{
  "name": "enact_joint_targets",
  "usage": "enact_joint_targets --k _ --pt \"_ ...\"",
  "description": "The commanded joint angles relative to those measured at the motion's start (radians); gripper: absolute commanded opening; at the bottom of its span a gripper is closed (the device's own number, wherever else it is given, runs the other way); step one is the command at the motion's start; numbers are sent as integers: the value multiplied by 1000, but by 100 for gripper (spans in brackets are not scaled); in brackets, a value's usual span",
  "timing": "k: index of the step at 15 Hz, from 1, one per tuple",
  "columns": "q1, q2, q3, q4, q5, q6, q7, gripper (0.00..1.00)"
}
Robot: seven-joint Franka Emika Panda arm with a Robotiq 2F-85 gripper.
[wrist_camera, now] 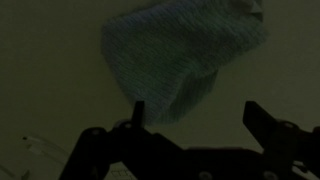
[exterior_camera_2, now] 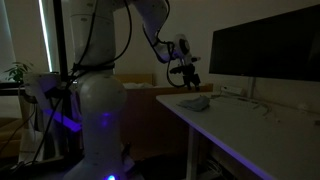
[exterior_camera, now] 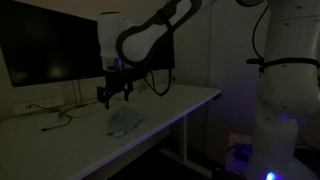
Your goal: Wipe the table using the blue cloth
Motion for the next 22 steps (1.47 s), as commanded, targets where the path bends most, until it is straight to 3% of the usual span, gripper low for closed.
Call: enact_joint_targets --k 1,8,16,17,18,22 --pt "57 98 -62 96 -41 -42 67 100" --pt "106 168 -165 150 -1 -183 73 100" --pt "121 223 -177 109 113 -239 43 100" --pt "127 231 -176 105 134 -238 51 75" --pt "132 235 -174 106 154 -246 48 73" --pt "164 234 -181 118 156 -267 134 47"
